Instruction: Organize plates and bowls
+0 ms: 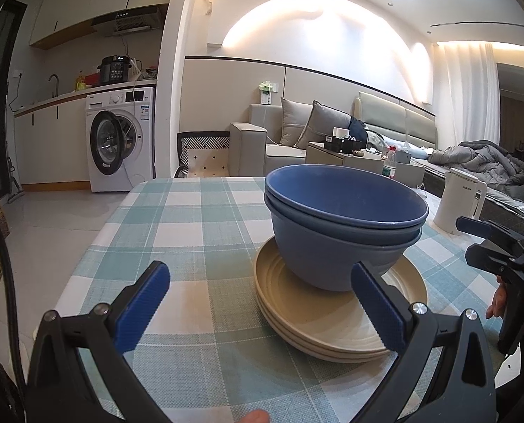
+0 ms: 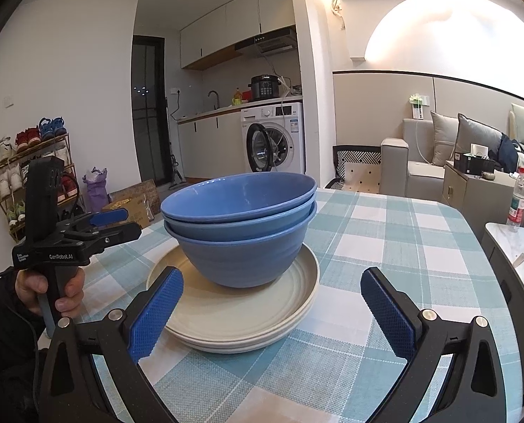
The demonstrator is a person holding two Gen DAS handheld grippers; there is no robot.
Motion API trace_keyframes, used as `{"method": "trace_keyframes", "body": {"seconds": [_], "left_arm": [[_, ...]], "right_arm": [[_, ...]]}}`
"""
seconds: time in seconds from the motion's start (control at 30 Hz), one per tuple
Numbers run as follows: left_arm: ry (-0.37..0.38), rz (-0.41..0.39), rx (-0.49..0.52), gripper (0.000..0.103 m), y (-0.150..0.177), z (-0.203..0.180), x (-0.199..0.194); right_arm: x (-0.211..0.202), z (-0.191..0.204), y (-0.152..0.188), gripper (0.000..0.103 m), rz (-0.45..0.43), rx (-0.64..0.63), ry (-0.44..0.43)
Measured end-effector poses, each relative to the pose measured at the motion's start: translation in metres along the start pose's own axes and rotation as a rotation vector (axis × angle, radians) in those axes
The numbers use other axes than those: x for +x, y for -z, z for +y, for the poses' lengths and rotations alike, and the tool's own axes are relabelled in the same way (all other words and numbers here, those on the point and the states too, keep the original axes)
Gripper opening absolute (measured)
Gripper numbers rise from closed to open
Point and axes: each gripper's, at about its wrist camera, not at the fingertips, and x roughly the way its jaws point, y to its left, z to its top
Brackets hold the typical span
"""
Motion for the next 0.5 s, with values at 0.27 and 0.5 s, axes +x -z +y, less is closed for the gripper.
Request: {"method": "trace_keyframes", "body": {"seconds": [0.27, 0.5], "left_arm": [[-0.002, -0.001, -0.005, 0.103, -0.0001, 0.0014, 0.0006], [-0.010, 0.002, 0.014, 0.103, -0.0003, -0.0008, 0.0020]], "right_arm": [[0.0023, -0.0003, 0.0029, 0.103, -0.003, -0.003, -0.003], [0.0024, 0.0000, 0.0044, 0.103, -0.013, -0.007, -0.018]]}}
